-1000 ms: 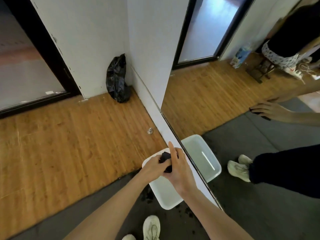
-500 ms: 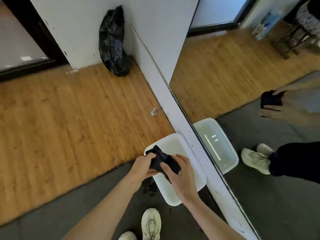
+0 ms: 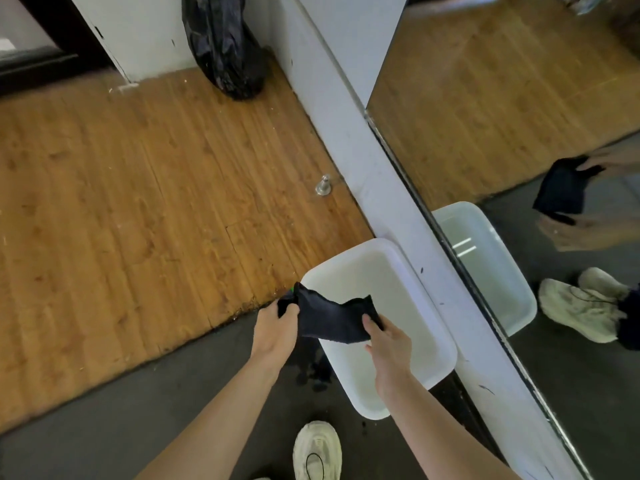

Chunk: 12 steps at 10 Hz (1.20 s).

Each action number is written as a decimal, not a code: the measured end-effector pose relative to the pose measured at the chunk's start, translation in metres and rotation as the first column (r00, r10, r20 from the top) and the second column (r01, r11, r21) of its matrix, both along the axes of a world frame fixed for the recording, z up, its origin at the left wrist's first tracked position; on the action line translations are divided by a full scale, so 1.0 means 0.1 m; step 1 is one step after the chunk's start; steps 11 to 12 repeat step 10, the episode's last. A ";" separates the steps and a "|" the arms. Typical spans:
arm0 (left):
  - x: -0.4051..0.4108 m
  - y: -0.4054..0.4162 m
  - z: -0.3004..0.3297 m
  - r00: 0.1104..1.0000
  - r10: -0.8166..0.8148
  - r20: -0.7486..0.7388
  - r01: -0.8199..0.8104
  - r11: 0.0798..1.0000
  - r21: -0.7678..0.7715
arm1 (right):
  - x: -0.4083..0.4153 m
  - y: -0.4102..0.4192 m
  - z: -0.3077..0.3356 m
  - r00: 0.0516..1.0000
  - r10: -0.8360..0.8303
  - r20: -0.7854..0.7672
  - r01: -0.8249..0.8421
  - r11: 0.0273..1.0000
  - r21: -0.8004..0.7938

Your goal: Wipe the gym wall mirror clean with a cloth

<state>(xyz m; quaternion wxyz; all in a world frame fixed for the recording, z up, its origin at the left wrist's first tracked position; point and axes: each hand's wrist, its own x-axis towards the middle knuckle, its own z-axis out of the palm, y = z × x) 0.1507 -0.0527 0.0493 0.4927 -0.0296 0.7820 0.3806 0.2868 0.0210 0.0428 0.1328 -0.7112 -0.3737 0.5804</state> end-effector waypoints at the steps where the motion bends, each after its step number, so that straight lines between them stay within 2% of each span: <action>1: -0.02 -0.07 -0.30 0.982 -0.127 -0.140 0.120 0.991 -0.062 | 0.03 0.02 -0.31 0.996 0.049 0.079 -0.052 0.998 0.033; 2: -0.02 -0.07 -0.61 0.966 -0.154 -0.208 0.128 0.983 -0.135 | 0.00 0.06 -0.67 0.982 0.083 0.171 -0.098 0.992 0.081; 3: -0.01 -0.07 -0.91 0.948 -0.184 -0.260 0.135 0.971 -0.196 | 0.00 0.06 -0.99 0.922 0.243 0.301 -0.303 0.937 0.174; 5: 0.04 -0.13 -1.42 0.909 -0.252 -0.331 0.185 0.957 -0.221 | 0.07 0.00 -1.50 0.766 0.465 0.444 -0.583 0.793 0.177; 7: 0.13 -0.25 -1.60 0.923 -0.304 -0.238 0.256 0.943 -0.211 | 0.08 -0.08 -1.61 0.413 0.786 0.459 -0.861 0.502 -0.084; 8: 0.11 -0.30 -1.51 0.902 -0.379 -0.208 0.335 0.917 -0.217 | 0.03 -0.09 -1.49 0.277 0.826 0.490 -0.878 0.425 -0.219; 9: -0.04 -0.31 -1.28 0.889 -0.410 -0.203 0.363 0.902 -0.231 | -0.07 -0.02 -1.24 0.188 0.788 0.587 -0.920 0.350 -0.176; 10: -0.26 -0.30 -0.87 0.847 -0.467 -0.255 0.396 0.873 -0.284 | -0.22 0.07 -0.84 0.154 0.760 0.632 -0.961 0.265 -0.084; 12: -0.26 -0.30 -0.87 0.847 -0.467 -0.255 0.396 0.873 -0.284 | -0.22 0.07 -0.84 0.154 0.760 0.632 -0.961 0.265 -0.084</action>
